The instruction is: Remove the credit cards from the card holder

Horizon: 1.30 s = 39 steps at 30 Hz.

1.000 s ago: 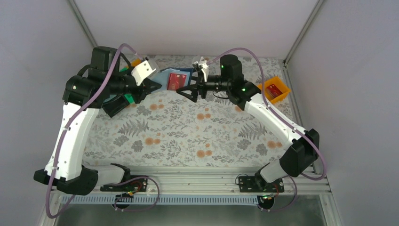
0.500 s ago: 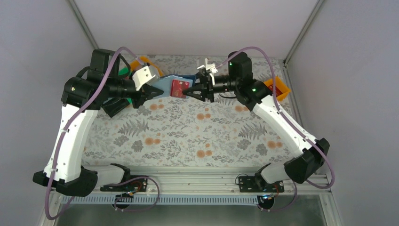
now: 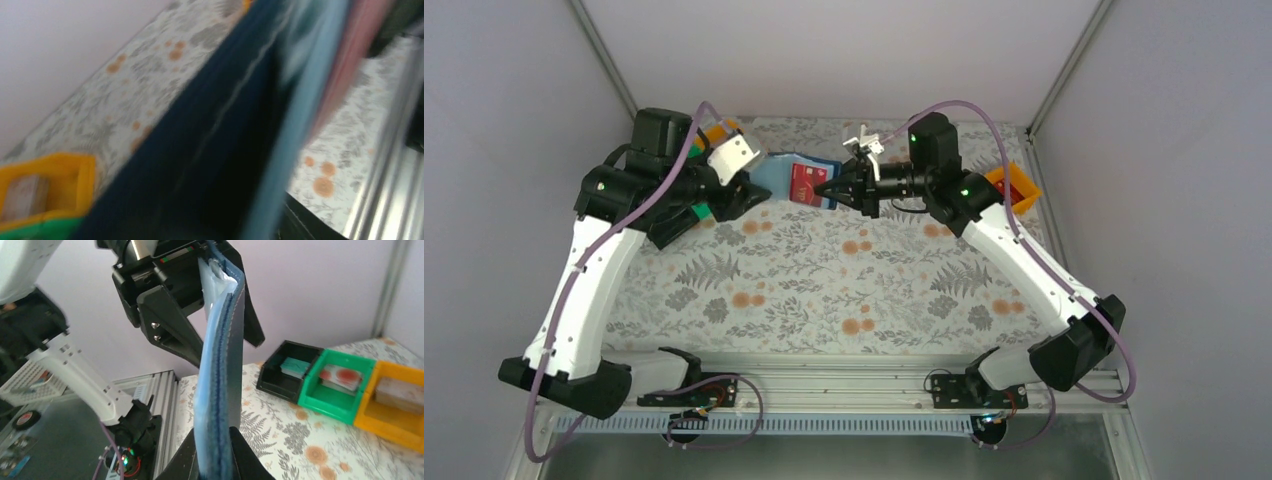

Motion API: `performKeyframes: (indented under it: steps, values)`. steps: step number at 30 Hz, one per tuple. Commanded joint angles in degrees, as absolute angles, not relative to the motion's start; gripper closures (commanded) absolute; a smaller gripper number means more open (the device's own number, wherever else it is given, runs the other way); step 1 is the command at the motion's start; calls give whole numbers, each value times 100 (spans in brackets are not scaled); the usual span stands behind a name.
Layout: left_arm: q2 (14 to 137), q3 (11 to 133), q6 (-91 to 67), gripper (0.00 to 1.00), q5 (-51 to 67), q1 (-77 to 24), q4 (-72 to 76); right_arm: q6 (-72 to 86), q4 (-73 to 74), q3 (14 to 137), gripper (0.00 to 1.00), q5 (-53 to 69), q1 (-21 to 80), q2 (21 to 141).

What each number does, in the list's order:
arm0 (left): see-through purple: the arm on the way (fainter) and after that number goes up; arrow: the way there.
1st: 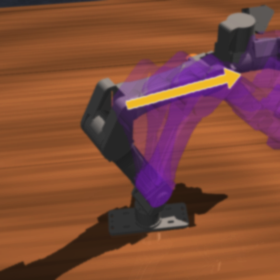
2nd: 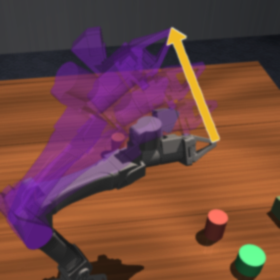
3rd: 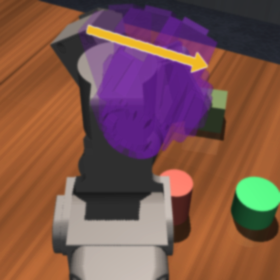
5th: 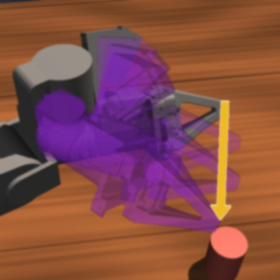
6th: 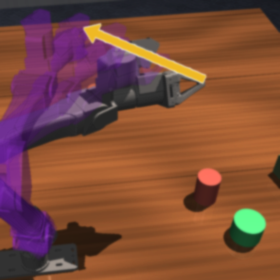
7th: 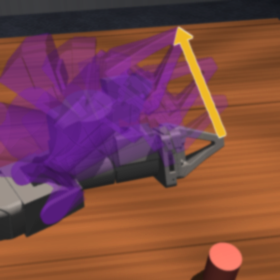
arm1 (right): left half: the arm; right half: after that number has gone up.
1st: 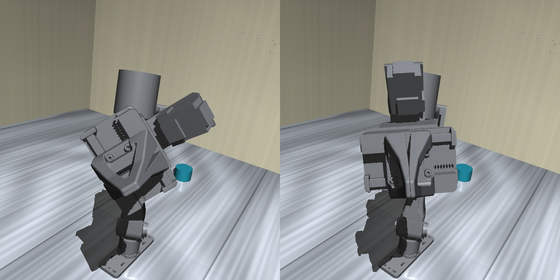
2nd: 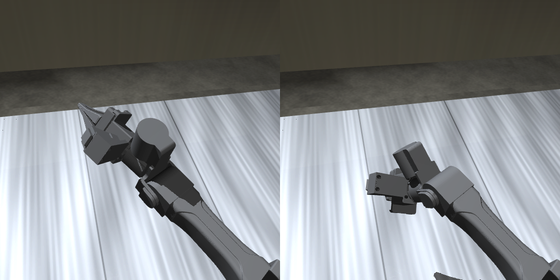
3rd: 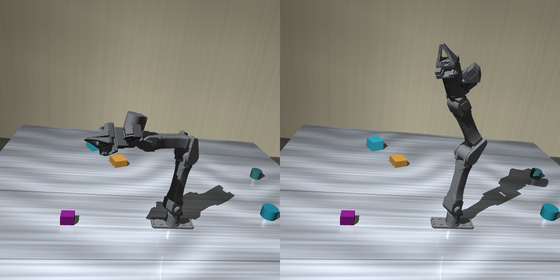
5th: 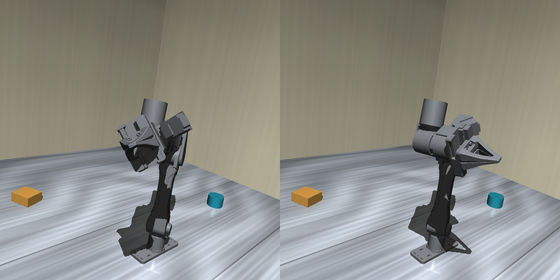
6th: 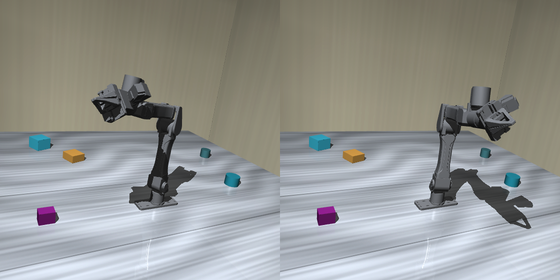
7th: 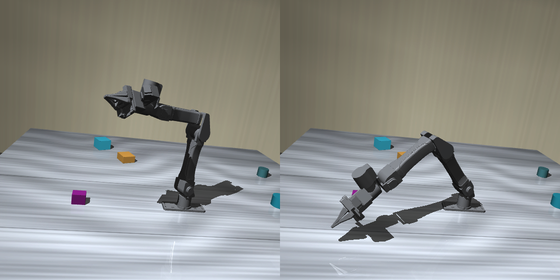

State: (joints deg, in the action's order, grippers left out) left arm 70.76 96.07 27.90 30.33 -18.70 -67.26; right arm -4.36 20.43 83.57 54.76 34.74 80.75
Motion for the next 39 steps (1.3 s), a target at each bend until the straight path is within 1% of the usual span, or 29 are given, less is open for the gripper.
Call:
performKeyframes:
  steps: [1, 4, 5, 7, 9, 11, 12, 13, 15, 19, 21, 23, 27, 30, 35, 37, 39]
  values:
    - [7256, 9495, 2203, 43, 1545, -1462, -5912, 287, 1927, 8269, 96, 4533, 3370, 8037]
    - [7312, 9577, 2111, 24, 1465, -985, -5737, 821, 2134, 8449, 96, 3580, 3350, 8247]
    - [7305, 9606, 2114, 19, 1488, -861, -5706, 1010, 2348, 8624, 96, 2914, 3349, 8386]
    - [7270, 9716, 2145, 11, 1554, -721, -5679, 1339, 3016, 9011, 96, 2008, 3354, 8747]
    - [7212, 9857, 2220, 1, 1717, -691, -5693, 1523, 3345, 9251, 96, 1645, 3365, 9056]
    - [7188, 9995, 2353, 0, 2180, -690, -5805, 1502, 3269, 9253, 96, 1852, 3397, 9136]
    - [7200, 10040, 2443, 0, 2613, -693, -5910, 1459, 3153, 9233, 96, 2067, 3440, 9152]
    - [7225, 10041, 2553, 2, 3301, -712, -6040, 1399, 3051, 9221, 96, 2277, 3494, 9151]
    - [7301, 9894, 2563, 11, 4064, -887, -6130, 1235, 2798, 9172, 96, 2757, 3597, 9107]
    - [7613, 9599, 2502, 34, 4365, -1533, -6222, 1047, 2481, 9060, 96, 3338, 3703, 8991]
    - [7783, 9639, 2529, 45, 4644, -1589, -6332, 945, 2369, 8978, 96, 3715, 3714, 8932]
    - [7863, 9709, 2532, 56, 4578, -1577, -6318, 834, 2202, 8842, 96, 4109, 3725, 8812]
    - [7708, 9532, 2576, 58, 4406, -1573, -6189, 587, 1942, 8602, 96, 4657, 3748, 8516]
    - [7464, 9344, 2753, 64, 4414, -1572, -6198, 422, 1884, 8463, 96, 4896, 3772, 8341]
    - [7348, 9136, 2955, 64, 4861, -1577, -6175, 237, 1713, 8373, 96, 5263, 3892, 8266]
    - [7321, 9085, 3066, 67, 5090, -1576, -6118, 141, 1752, 8427, 96, 5327, 3963, 8316]
    - [7253, 9026, 3157, 77, 5360, -1578, -6031, 76, 1784, 8454, 96, 5377, 4010, 8349]
